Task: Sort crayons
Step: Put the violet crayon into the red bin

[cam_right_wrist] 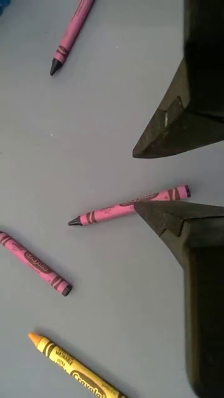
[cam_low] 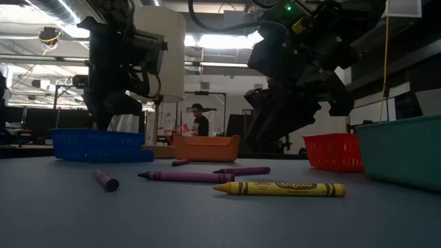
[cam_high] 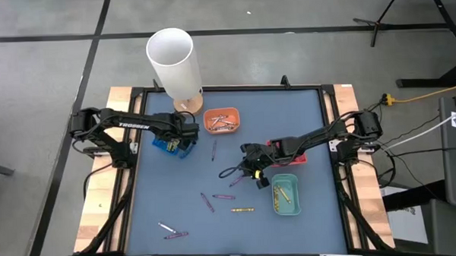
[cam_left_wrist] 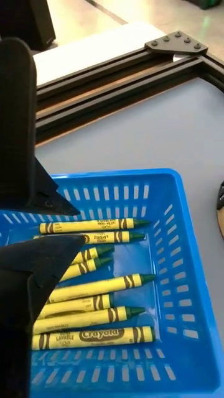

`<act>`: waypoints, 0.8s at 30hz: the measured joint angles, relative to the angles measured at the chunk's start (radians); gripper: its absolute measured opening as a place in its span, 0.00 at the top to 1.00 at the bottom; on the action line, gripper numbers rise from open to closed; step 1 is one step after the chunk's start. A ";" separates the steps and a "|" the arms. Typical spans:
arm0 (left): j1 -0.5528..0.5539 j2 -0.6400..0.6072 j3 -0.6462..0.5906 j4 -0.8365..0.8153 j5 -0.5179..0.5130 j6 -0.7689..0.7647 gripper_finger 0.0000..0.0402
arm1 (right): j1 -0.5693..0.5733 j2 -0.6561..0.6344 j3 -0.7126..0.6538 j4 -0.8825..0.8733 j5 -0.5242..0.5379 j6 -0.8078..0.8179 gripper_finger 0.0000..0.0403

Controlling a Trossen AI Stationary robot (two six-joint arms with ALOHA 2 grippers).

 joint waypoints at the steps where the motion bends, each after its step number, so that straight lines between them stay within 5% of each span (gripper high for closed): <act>1: 0.000 0.000 0.000 0.005 0.000 -0.004 0.89 | 0.000 0.000 0.000 0.000 0.000 0.000 0.70; 24: 0.000 0.000 0.000 0.150 0.002 -0.007 0.89 | 0.000 0.115 0.003 0.020 -0.007 0.000 0.73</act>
